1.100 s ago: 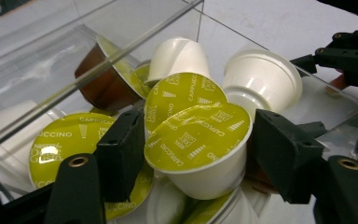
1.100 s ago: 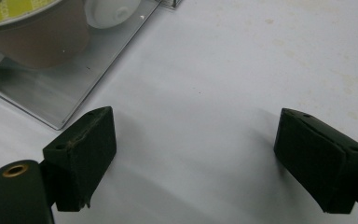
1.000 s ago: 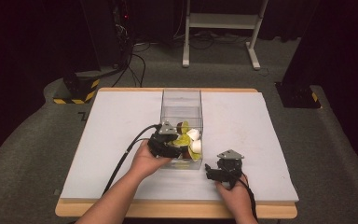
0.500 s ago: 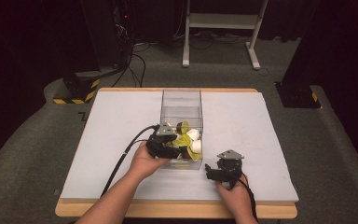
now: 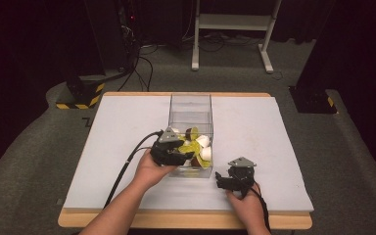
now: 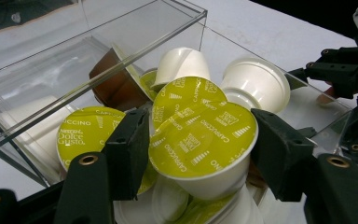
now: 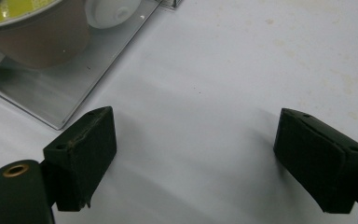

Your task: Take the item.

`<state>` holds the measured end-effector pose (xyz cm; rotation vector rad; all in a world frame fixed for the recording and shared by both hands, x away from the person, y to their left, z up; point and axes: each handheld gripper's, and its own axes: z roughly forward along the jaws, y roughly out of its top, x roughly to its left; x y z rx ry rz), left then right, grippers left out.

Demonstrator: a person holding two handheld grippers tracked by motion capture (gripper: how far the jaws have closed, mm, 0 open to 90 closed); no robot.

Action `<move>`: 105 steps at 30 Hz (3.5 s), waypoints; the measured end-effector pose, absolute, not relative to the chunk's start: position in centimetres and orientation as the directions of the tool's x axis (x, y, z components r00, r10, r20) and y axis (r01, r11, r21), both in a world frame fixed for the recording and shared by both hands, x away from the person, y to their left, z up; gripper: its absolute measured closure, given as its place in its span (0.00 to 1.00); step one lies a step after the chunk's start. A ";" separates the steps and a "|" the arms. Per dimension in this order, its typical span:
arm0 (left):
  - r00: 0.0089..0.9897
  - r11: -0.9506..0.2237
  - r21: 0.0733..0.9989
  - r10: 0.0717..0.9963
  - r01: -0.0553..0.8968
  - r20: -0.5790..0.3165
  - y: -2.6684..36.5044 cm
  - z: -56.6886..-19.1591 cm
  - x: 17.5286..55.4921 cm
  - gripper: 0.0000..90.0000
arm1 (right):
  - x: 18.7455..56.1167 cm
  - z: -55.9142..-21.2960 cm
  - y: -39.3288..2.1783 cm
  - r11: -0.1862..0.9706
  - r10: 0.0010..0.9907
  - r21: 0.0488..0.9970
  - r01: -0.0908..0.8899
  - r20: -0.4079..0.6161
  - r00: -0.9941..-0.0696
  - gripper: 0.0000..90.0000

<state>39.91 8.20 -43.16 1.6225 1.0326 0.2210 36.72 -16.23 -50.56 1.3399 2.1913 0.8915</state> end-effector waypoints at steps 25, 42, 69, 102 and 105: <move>0.616 0.065 0.884 0.694 0.462 -0.373 8.7 -42.2 39.6 0.45 | 36.7 -50.6 -16.2 0.330 0.894 0.708 0.625 -0.022 -0.448 0.15; 0.617 0.077 0.887 0.691 0.455 -0.377 9.1 -41.7 39.6 0.45 | 36.7 -50.6 -16.2 0.330 0.894 0.708 0.624 -0.022 -0.448 0.15; 0.593 0.089 0.896 0.720 0.436 -0.360 11.3 -41.2 39.4 0.45 | 36.7 -50.6 -16.2 0.330 0.894 0.708 0.625 -0.022 -0.447 0.15; 0.514 0.164 0.896 0.770 0.413 -0.378 17.2 -41.3 39.5 0.45 | 36.7 -50.6 -16.2 0.330 0.894 0.707 0.625 -0.021 -0.448 0.15; 0.510 0.152 0.898 0.778 0.414 -0.367 17.9 -41.5 39.6 0.45 | 36.7 -50.6 -16.2 0.330 0.894 0.707 0.625 -0.021 -0.448 0.15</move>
